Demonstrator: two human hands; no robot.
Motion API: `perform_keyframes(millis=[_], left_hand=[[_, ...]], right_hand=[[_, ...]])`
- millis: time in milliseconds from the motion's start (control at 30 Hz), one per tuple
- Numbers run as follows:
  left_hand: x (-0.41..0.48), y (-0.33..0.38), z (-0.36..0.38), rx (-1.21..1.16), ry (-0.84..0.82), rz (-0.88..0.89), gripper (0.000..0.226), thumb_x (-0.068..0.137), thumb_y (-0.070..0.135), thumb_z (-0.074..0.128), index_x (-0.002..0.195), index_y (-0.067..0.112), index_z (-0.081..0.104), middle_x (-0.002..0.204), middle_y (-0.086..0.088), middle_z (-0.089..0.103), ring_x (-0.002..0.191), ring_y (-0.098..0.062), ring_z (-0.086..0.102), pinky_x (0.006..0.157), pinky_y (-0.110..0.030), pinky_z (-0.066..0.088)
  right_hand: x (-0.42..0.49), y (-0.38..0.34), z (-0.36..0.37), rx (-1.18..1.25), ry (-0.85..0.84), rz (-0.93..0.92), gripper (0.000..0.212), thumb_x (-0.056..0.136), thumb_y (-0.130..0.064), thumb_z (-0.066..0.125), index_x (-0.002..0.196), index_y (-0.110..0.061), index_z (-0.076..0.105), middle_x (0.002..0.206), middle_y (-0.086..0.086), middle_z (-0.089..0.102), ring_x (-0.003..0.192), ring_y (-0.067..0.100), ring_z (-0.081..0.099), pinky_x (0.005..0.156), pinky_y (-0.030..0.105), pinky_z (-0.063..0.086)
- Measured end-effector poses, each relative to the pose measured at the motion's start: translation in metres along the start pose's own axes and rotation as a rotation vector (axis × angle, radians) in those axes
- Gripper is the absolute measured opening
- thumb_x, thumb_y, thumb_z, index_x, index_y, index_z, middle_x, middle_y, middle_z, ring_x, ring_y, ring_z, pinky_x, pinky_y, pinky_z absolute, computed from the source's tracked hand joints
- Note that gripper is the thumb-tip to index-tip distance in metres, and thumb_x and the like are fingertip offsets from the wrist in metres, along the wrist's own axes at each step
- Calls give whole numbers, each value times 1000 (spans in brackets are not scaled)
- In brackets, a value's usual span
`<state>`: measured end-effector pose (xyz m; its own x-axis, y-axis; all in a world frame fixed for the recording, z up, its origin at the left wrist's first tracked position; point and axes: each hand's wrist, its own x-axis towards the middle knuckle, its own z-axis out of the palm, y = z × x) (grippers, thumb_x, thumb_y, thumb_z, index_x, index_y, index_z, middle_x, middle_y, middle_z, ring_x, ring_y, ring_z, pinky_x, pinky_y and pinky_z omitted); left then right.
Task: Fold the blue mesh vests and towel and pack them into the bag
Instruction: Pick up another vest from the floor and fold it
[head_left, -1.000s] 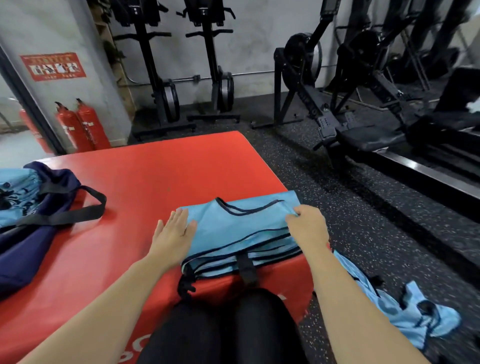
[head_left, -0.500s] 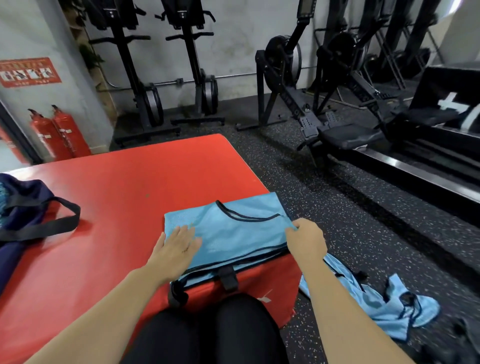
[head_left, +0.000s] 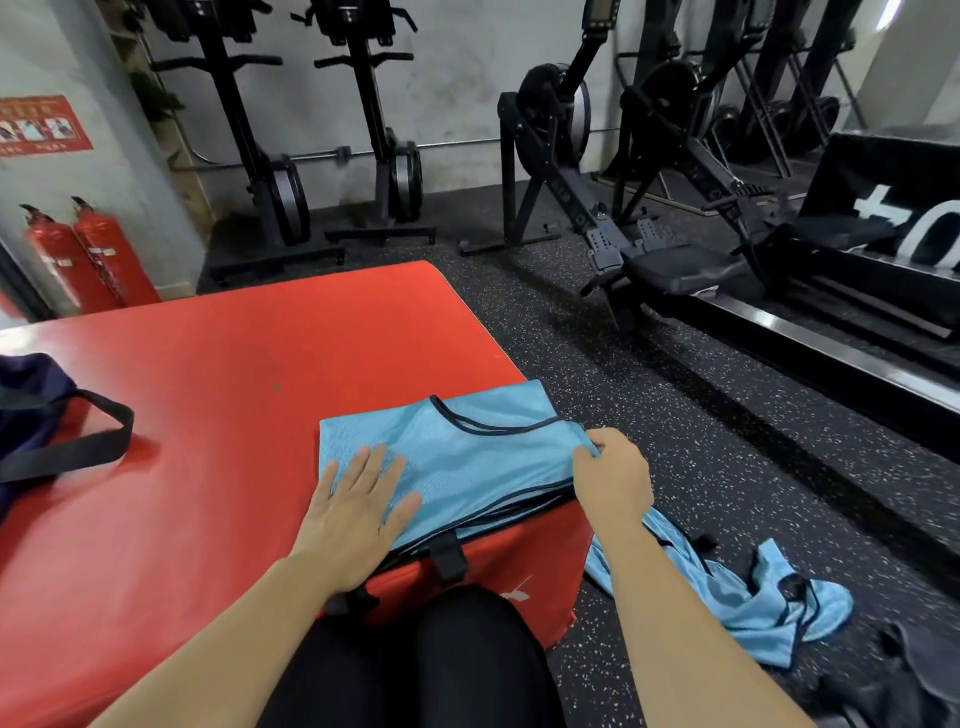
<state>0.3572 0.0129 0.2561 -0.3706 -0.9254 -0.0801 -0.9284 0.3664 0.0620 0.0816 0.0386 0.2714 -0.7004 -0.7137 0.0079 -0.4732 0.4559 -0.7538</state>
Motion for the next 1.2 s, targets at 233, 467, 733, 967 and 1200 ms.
perform_keyframes(millis=[233,467,733,967,1200], left_hand=[[-1,1,-2,73,-84,74,107,51,84,-39,146,37,-25,159,3,-27,145,-15,-28,120,-39,-14],[24,12,-23,-39,-66,121,114,58,89,-22,155,31,-11,162,5,-20,147,-10,-22,121,-36,-11],[71,39,-13,72,-151,126,119,53,101,-1,152,37,-17,160,7,-24,147,-16,-26,117,-57,-12],[80,34,-10,112,-168,104,114,55,102,2,149,42,-22,159,7,-28,146,-19,-28,114,-62,-13],[89,36,-32,-100,-109,115,97,72,89,1,155,38,-1,164,11,-7,150,-9,-9,118,-57,-9]], right_hand=[[-8,-7,2,-354,118,-224,40,89,-23,60,128,-18,54,123,7,56,111,28,52,85,38,40],[-25,-14,38,-704,-406,-651,94,80,-75,-7,156,-23,7,164,11,-3,150,27,-12,117,53,-13],[-22,0,41,-764,-415,-637,124,46,-79,-44,155,-30,-10,162,5,-16,148,29,-19,114,64,-9],[-18,1,44,-768,-411,-664,98,71,-79,-20,155,-30,-10,163,6,-15,148,29,-18,116,61,-8],[-11,-6,20,-336,-62,-492,57,98,-50,36,146,-20,40,154,9,35,142,29,28,111,47,23]])
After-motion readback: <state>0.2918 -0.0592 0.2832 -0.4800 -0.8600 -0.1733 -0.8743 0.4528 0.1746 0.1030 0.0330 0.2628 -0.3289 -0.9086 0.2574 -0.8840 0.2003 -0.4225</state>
